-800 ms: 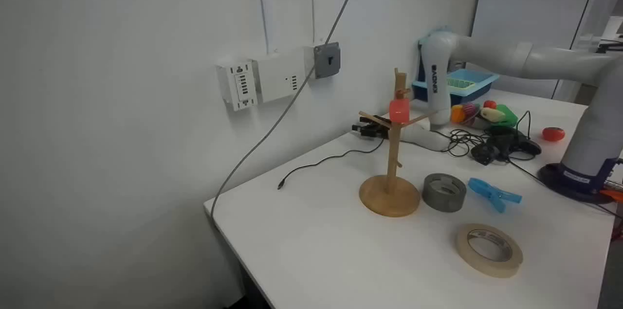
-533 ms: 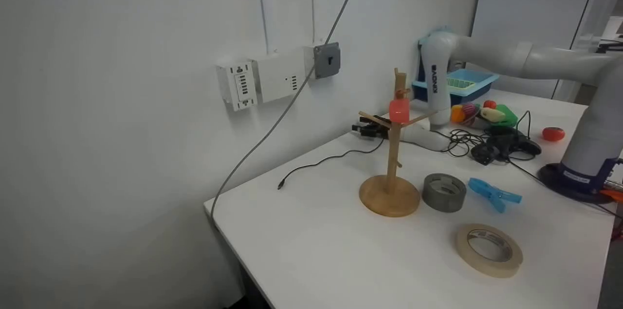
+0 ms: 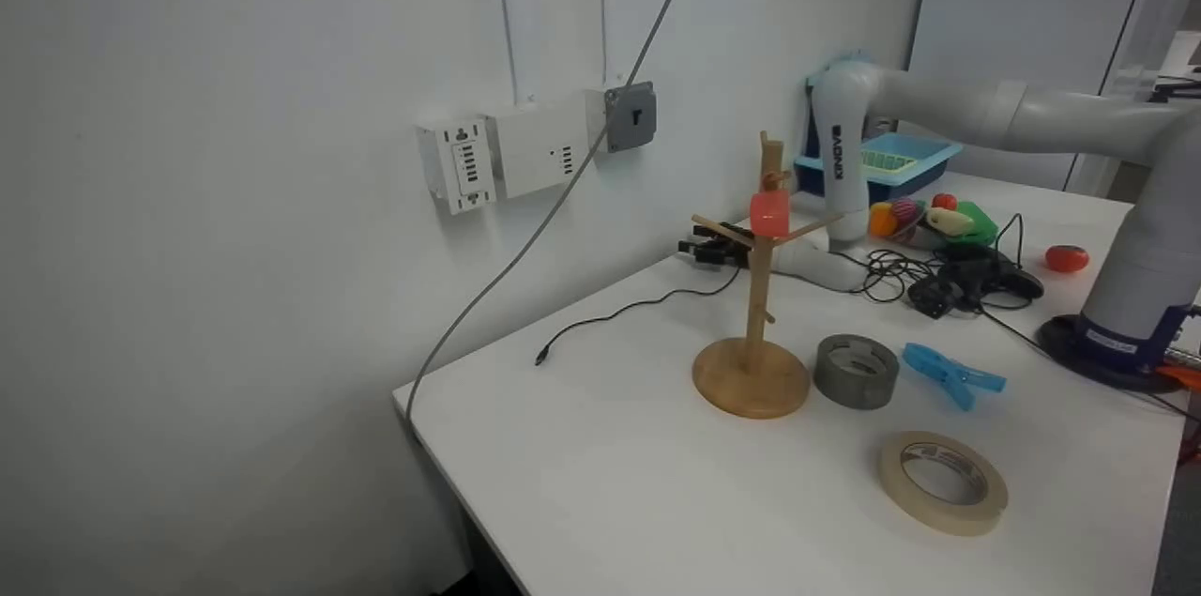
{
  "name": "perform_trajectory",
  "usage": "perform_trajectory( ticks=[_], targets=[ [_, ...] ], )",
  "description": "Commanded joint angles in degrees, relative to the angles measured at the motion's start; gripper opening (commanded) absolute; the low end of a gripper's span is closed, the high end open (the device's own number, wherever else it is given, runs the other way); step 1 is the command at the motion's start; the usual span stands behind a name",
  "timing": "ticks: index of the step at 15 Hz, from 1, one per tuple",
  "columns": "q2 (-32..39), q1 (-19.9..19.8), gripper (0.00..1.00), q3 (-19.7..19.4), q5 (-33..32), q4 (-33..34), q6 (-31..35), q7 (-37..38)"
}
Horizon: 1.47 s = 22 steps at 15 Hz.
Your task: Hang the white masking tape on the wooden stand
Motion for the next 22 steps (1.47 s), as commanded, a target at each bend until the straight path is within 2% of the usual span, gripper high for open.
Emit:
perform_trajectory(
  ticks=[1,12,16,22],
  targets=[
    [-0.02,-0.66,1.00,0.51,0.27,0.13,-0.25,-0.26],
    [0.69,-1.24,1.00,0.47,-1.24,-0.33,1.70,-1.64],
    [2.02,-2.34,1.00,0.85,-5.15,-1.02,4.60,-1.77],
    [7.09,-4.27,1.00,1.35,-15.29,-2.60,14.31,-1.39]
  ],
)
